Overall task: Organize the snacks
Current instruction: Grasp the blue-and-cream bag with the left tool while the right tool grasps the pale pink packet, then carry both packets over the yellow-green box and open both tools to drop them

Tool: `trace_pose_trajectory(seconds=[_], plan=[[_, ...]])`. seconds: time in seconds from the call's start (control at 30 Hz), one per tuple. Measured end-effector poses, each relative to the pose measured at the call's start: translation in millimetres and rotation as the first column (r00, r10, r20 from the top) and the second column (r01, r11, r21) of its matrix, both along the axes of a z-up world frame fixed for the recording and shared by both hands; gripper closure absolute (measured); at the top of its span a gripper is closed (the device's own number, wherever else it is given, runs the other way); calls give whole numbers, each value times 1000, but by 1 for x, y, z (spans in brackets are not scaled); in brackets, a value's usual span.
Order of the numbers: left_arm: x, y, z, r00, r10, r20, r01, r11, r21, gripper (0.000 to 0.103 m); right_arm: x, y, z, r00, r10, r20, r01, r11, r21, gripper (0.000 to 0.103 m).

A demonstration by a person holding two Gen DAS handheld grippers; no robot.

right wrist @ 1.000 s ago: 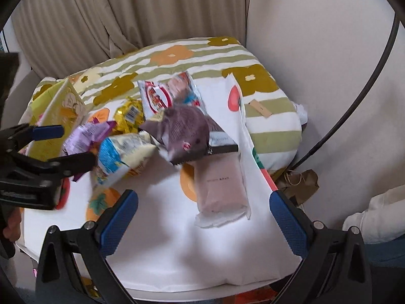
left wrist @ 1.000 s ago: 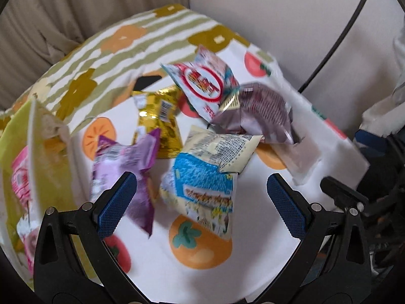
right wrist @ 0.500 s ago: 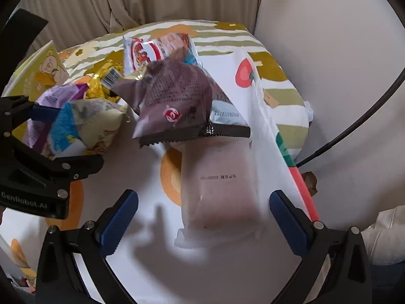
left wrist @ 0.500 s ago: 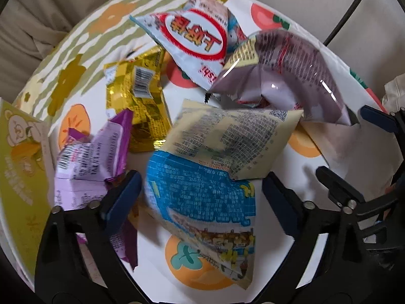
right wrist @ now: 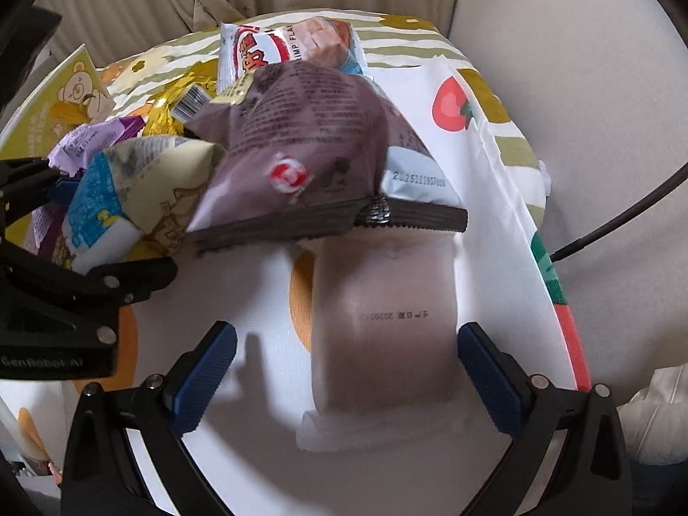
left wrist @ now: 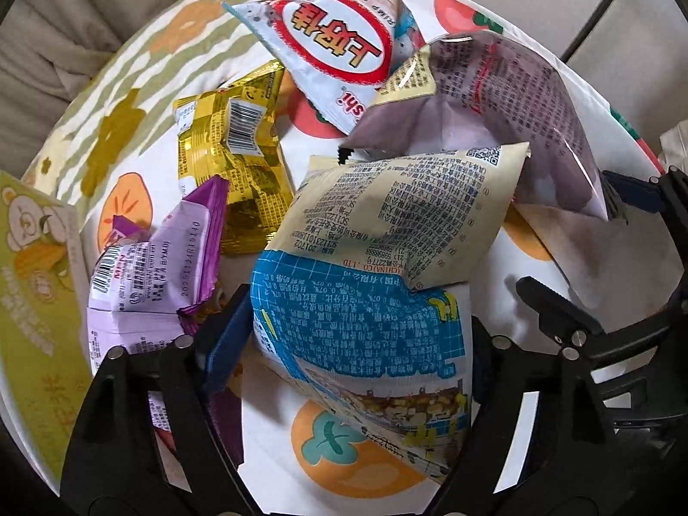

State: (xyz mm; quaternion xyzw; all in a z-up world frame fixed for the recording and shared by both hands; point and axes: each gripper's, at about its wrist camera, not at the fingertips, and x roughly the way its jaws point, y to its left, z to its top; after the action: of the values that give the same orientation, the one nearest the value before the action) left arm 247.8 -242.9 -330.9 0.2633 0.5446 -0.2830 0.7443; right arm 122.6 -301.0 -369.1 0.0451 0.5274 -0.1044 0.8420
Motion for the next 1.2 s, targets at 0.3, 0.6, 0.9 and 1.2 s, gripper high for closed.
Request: trace_pose_trajectory(seconds=[0.3,0.6,0.9,1.2], plan=[[-7,0,0,998,-30,48,29,999,27,43,12,-10,-9,999,-21,-31,21,1000,0,21],[-19,3,13,997,-26,78,23,999,32,49,8,-14,-3,999,-36,-21,36,999,11,41],[-40,21,38,997,7,76,-7,1000,-7,49,-20,-10,8,997,-75,-16,75,996,56,43],[-58,57,99,993,46,111,-31,991,-132,49,-51,7,60,991,-123,56,121,992,32,43]])
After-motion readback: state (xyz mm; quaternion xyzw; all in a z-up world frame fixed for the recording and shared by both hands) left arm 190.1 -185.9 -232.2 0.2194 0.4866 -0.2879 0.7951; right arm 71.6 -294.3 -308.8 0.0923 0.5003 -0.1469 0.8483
